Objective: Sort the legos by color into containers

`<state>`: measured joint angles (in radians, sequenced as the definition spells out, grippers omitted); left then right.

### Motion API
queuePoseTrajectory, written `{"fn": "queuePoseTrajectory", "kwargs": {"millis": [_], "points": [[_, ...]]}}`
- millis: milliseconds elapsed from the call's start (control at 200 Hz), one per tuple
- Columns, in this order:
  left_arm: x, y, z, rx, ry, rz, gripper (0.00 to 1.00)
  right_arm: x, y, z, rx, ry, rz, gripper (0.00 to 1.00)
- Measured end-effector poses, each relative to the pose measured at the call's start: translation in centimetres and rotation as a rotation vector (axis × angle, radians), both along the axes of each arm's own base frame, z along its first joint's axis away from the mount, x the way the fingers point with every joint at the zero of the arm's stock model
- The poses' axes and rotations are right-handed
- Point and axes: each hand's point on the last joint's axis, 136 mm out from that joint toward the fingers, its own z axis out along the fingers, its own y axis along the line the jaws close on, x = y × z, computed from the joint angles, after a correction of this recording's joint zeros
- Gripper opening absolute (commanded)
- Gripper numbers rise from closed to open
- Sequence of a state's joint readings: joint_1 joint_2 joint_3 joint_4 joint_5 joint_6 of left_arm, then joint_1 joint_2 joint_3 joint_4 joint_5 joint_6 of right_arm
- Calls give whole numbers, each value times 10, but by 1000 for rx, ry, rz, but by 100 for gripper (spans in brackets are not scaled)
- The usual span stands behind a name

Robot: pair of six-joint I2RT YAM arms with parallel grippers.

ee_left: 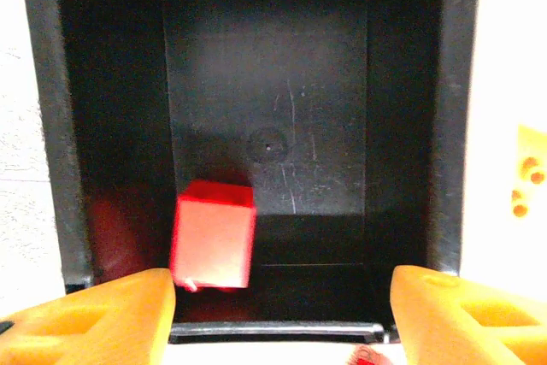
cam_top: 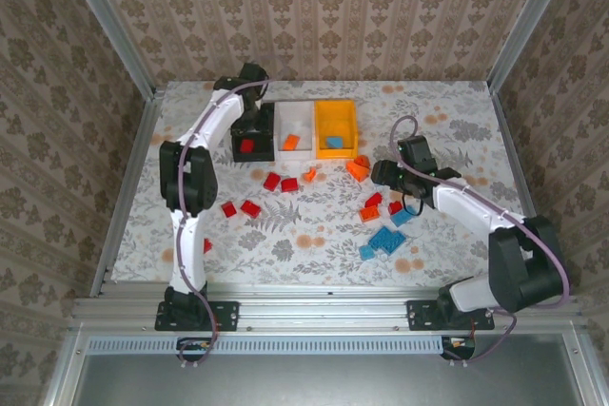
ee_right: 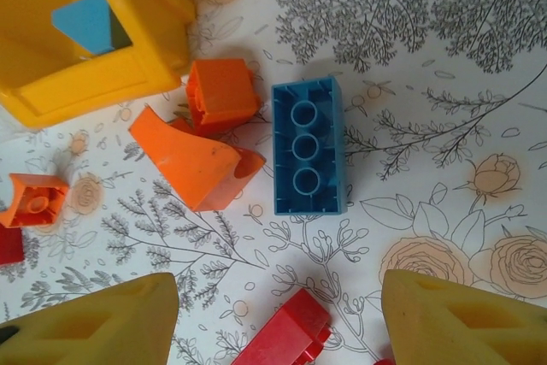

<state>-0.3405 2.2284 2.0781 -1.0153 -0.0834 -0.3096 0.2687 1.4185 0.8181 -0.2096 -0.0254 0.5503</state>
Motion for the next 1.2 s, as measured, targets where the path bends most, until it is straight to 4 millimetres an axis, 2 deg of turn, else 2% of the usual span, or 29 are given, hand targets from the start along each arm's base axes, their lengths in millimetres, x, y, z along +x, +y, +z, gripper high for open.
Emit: {"fn": "queuePoseTrajectory", "kwargs": {"millis": [75,145,195,370,430,500,600,835,955,1020,1055,1140,1200], "points": [[-4,0,13,-14,-11,-4,74,7,0,-8,-16,25,-2,61],[-9,-2,35,-42,-37,-11,82,16,1,-14,-31,44,-6,61],[-13,-3,59,-71,-74,-24,88,22,2,-20,-44,59,-4,61],[-44,-1,158,-215,-269,-57,95,31,1,-42,-84,116,-6,60],[-57,4,181,-263,-324,-64,95,32,0,-49,-96,139,-7,59],[-68,9,193,-307,-356,-66,96,35,-2,-56,-114,157,-12,58],[-73,14,188,-343,-349,-60,96,38,-5,-62,-138,170,-18,53],[-75,18,137,-395,-244,-29,96,48,-10,-69,-196,175,-16,28],[-76,23,123,-438,-236,0,97,47,-9,-65,-213,161,-7,27],[-77,24,117,-472,-242,22,97,42,-6,-48,-240,128,5,27],[-78,22,114,-495,-247,32,98,40,1,-32,-251,93,22,27],[-82,15,107,-569,-240,54,98,41,31,14,-249,-18,90,27],[-82,10,104,-617,-228,64,98,52,57,48,-238,-101,137,28]]}}
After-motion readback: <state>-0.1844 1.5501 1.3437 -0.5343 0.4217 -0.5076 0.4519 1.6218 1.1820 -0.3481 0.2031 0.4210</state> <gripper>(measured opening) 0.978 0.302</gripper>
